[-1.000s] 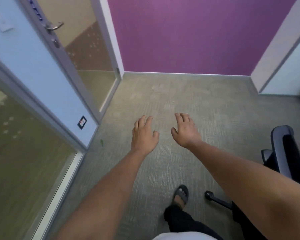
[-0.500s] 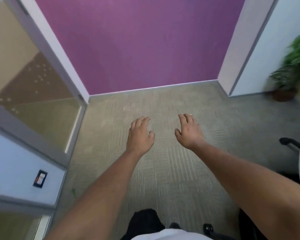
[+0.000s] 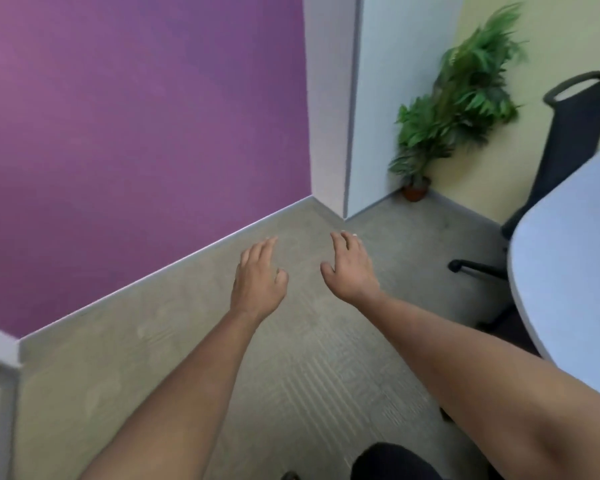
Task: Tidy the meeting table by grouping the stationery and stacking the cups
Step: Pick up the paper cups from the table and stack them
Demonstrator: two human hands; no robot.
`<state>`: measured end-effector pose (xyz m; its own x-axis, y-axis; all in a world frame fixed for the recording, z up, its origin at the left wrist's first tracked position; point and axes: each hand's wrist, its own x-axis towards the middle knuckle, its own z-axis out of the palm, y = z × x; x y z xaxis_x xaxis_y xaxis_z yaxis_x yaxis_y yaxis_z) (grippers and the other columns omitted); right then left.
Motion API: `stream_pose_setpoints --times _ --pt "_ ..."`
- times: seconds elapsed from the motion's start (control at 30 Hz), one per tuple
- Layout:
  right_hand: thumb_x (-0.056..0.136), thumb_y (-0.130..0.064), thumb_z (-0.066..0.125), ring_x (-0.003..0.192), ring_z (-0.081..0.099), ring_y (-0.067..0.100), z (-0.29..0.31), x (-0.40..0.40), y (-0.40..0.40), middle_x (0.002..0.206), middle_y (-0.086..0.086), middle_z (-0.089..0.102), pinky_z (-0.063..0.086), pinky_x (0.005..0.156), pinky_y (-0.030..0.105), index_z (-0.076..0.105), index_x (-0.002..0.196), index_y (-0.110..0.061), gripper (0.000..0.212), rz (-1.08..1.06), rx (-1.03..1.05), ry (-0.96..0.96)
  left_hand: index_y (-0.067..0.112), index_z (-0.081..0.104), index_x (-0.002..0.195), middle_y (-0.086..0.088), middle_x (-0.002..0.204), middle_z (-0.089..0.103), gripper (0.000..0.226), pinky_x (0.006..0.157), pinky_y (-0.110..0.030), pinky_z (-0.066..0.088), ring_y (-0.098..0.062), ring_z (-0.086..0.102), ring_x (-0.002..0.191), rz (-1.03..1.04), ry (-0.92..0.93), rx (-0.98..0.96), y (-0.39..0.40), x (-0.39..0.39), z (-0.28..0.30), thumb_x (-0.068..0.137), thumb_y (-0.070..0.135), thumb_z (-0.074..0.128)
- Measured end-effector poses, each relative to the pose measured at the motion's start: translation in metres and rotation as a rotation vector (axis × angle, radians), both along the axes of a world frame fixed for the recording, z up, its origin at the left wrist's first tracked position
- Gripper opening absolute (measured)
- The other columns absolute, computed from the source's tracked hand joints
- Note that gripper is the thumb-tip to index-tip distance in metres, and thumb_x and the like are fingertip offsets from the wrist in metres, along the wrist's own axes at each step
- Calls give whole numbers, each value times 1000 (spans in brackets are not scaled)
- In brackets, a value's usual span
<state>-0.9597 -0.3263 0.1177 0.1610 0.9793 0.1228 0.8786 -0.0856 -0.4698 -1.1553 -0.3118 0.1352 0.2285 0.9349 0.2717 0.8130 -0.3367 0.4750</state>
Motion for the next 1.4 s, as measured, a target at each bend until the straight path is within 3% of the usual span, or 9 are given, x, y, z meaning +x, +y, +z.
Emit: stream_pose_setpoints --times 0.27,0.47,0.67,0.83,1.0,1.13,1.4 --pt "90 -29 52 146 23 33 -5 99 81 154 17 30 24 119 47 29 150 -10 68 -186 24 -25 23 35 148 5 149 41 65 114 -37 30 -15 31 139 -203 -69 -30 123 102 11 88 37 53" --pt "91 -29 49 146 22 33 -19 209 143 155 16 29 25 119 47 28 151 -10 67 -323 -6 -30 19 38 147 1 148 43 61 117 -37 28 -18 30 139 -310 -32 -48 199 215 -9 89 30 54" --pt "93 -32 49 147 21 33 -16 320 187 156 17 28 25 119 48 26 152 -10 67 -429 -40 -41 17 44 143 -1 147 46 55 119 -43 21 -26 19 147 -289 -45 -34 260 335 -6 89 26 55" --pt "94 -34 48 147 21 33 -18 390 217 156 17 29 26 119 47 27 152 -10 67 -518 -48 -49 16 43 145 -2 149 44 56 119 -44 23 -25 20 146 -449 -20 -50 310 420 -7 90 24 55" --pt "95 -34 48 147 22 32 -24 456 251 156 17 29 25 120 45 27 152 -9 66 -630 -70 -79 19 42 145 1 147 43 56 111 -33 36 -17 40 135 -684 -70 -133 370 503 -22 91 25 56" --pt "94 -33 50 143 28 31 -13 504 274 153 16 33 29 117 45 30 151 -7 65 -772 -56 -109 20 43 145 2 146 45 56 110 -38 40 -17 43 133 -853 -67 -196 416 578 -22 91 31 56" --pt "94 -30 48 142 28 31 -4 580 252 154 16 31 30 114 43 29 151 -8 64 -996 -115 -152 21 47 142 4 142 50 51 110 -34 38 -14 43 132 -1155 -87 -173 418 714 -6 92 30 52"
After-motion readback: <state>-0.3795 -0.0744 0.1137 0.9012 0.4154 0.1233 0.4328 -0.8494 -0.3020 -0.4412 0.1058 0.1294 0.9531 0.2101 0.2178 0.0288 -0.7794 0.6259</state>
